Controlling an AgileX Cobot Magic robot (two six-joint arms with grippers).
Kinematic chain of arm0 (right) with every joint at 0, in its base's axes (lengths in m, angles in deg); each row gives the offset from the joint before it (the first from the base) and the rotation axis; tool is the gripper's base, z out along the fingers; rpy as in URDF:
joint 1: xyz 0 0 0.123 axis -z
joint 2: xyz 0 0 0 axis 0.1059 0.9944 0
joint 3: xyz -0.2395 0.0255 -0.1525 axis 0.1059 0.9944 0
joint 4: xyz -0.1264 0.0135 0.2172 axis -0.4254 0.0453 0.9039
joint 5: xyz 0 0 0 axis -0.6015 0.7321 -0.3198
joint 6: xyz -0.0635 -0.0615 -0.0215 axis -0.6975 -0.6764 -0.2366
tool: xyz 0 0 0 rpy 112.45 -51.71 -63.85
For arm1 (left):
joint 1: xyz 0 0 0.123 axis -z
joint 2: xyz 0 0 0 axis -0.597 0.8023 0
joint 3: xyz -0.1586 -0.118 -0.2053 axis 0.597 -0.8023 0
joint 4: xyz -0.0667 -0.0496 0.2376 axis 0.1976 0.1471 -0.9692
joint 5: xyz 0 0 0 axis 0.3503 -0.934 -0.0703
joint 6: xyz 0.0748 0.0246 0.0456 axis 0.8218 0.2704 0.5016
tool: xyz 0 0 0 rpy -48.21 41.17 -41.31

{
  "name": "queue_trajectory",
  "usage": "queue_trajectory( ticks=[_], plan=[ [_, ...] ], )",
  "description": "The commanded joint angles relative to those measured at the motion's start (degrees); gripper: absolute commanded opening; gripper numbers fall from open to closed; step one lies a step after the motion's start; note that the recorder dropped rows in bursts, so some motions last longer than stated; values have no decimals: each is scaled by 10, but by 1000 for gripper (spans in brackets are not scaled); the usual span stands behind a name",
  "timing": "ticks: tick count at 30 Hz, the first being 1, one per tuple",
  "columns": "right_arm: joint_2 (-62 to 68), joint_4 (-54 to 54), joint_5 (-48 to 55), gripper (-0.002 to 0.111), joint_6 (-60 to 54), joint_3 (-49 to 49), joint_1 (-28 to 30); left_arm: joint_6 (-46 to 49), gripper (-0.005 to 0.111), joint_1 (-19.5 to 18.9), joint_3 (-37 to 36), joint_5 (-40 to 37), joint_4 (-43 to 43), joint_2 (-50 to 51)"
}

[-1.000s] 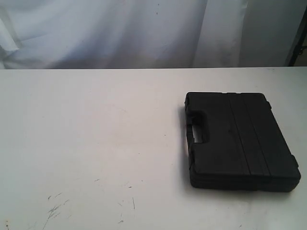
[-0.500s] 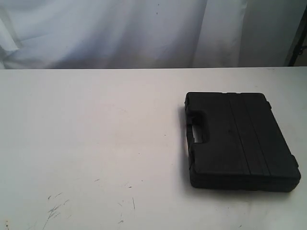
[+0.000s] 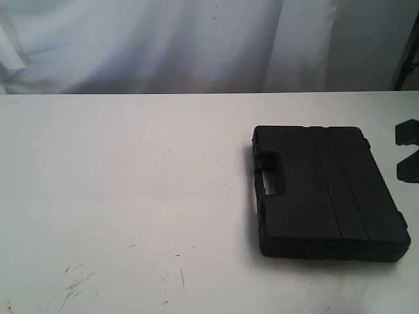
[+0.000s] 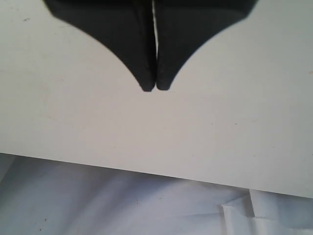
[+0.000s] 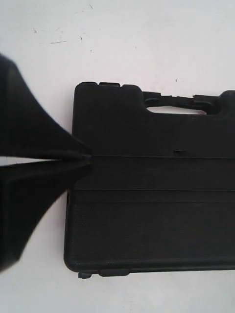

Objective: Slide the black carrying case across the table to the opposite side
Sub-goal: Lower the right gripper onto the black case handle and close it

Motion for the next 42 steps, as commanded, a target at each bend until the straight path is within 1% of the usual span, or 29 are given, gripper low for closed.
queue_trajectory(
  ticks=[1, 5, 8, 16, 22, 25, 28, 30, 37, 40, 42],
  plan=[
    [0, 19, -22, 0, -10, -6, -8, -1, 0, 3, -3, 1, 0, -2],
    [14, 17, -20, 0, -6, -36, -50, -1, 0, 3, -3, 1, 0, -2],
    [39, -4, -19, 0, 35, -76, -88, -1, 0, 3, -3, 1, 0, -2],
    [148, -177, 9, 0, 220, -193, -209, -1, 0, 3, -3, 1, 0, -2],
    [252, -195, 46, 0, 261, -275, -262, -1, 0, 3, -3, 1, 0, -2],
    [305, -227, 72, 0, 296, -324, -286, -2, 0, 3, -3, 1, 0, -2],
    [354, -265, 89, 0, 335, -365, -302, -2, 0, 3, -3, 1, 0, -2],
    [386, -270, 98, 0, 359, -388, -306, -2, 0, 3, -3, 1, 0, -2],
    [478, -270, 124, 0, 369, -465, -306, -2, 0, 3, -3, 1, 0, -2],
    [507, -282, 132, 7, 388, -491, -306, -1, 0, 3, -3, 1, 0, -2],
    [519, -281, 126, 15, 388, -499, -306, -1, 0, 3, -3, 1, 0, -2]
  ],
)
